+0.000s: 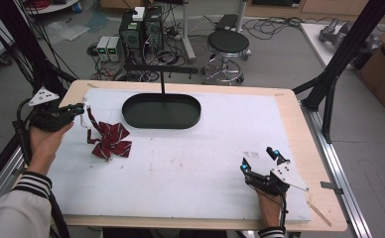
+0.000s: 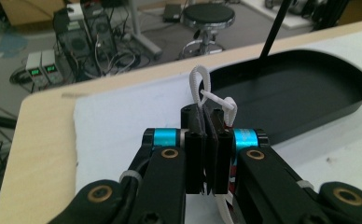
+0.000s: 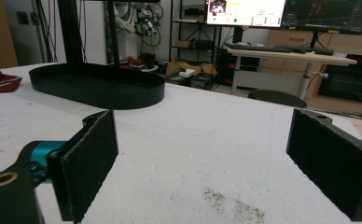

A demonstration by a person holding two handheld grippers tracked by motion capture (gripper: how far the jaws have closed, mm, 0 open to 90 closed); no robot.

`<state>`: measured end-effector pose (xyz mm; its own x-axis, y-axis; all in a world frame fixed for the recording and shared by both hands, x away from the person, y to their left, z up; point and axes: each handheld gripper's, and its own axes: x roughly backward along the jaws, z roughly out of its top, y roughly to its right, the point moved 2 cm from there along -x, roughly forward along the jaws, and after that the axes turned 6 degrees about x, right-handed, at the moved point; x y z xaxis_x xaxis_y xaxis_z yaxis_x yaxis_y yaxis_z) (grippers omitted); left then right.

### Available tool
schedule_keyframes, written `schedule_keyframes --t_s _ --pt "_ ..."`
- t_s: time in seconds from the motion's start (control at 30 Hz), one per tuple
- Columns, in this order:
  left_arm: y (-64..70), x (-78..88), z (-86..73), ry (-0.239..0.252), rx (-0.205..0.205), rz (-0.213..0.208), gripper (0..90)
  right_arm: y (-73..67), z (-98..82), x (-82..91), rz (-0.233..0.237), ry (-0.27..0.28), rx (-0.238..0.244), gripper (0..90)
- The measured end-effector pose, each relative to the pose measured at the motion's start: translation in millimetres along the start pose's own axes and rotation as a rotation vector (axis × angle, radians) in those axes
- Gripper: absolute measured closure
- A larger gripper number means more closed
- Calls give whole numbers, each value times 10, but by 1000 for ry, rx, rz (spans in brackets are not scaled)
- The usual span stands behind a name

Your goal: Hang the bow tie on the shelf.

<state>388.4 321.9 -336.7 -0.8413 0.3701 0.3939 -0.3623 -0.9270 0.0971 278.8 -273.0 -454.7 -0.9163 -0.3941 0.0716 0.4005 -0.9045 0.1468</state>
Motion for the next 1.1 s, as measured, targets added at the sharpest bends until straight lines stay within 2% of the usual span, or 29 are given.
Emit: schedule_keyframes --t_s 0.2,0.33,0.43,0.5,0.73,0.9,1.1 --pt "146 -6 236 49 -13 -33 871 -1 0 1 0 -1 -1 79" --pt "218 -38 347 79 -14 -71 871 0 0 1 1 -1 -4 80" --pt "258 -75 404 88 -17 -91 871 2 -1 1 1 -1 -5 79" --pt "277 -99 437 96 -2 -101 871 0 -1 2 1 -3 -8 80" --pt "352 -185 607 115 -11 -127 871 4 -1 2 0 0 -8 79" --pt "453 -250 773 122 -38 -146 871 12 -1 -1 0 0 -12 80" --pt "649 -331 952 128 -80 -182 871 16 -3 0 2 -1 -15 80"
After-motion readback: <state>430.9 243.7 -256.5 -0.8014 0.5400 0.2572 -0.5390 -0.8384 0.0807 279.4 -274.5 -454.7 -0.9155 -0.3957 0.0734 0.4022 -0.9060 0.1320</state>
